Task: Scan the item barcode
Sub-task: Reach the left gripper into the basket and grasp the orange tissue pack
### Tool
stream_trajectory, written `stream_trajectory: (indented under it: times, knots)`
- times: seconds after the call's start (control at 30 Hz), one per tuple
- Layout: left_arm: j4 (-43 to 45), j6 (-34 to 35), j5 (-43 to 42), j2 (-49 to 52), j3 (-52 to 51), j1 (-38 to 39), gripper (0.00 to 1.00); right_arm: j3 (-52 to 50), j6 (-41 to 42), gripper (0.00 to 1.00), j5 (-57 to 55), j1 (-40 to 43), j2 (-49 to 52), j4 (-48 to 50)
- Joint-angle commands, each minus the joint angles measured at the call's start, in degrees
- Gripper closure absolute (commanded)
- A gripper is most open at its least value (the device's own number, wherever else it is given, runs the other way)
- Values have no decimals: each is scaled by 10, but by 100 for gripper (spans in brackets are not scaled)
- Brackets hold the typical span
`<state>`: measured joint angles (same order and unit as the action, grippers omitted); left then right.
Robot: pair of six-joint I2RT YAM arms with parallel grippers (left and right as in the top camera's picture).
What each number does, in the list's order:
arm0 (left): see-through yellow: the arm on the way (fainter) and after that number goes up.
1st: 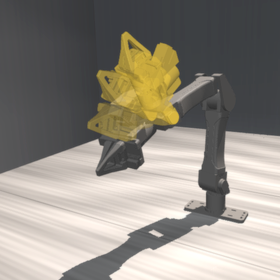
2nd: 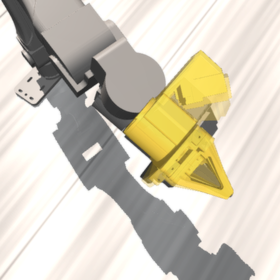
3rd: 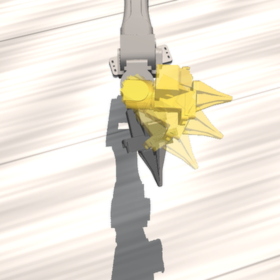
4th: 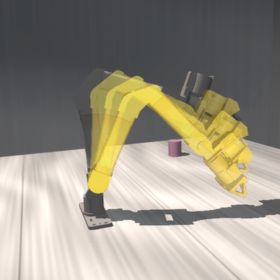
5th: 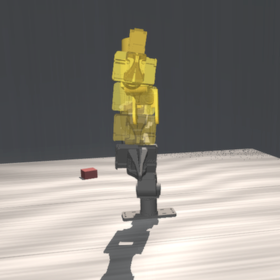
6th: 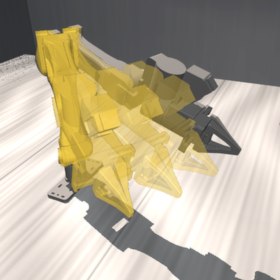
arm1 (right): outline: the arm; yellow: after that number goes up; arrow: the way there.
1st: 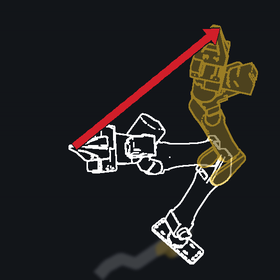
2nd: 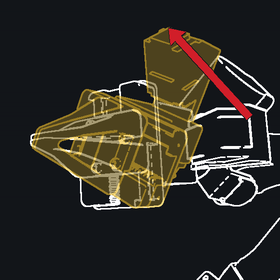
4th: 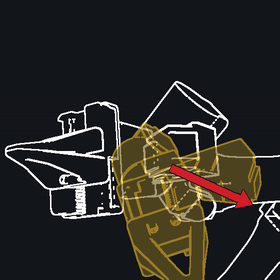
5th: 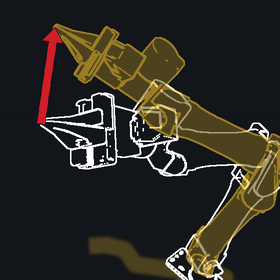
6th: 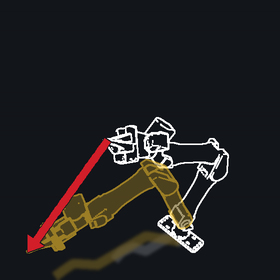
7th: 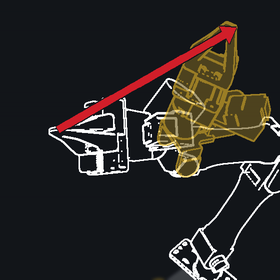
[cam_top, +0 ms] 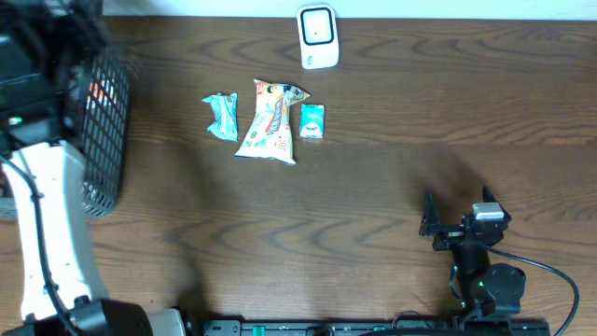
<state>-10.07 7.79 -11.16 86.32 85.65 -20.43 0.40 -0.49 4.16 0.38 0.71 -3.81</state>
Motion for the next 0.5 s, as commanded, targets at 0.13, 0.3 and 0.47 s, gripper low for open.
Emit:
stream_trajectory:
  times: [0.13, 0.3, 0.47]
  knots:
    - [-2, 179, 14, 50, 1, -93, 8, -1, 0, 1, -2, -4, -3, -2]
    - [24, 179, 16, 108, 1, -103, 7, -1, 0, 1, -2, -4, -3, -2]
    - [46, 209, 16, 168, 1, -103, 4, -1, 0, 1, -2, -4, -3, -2]
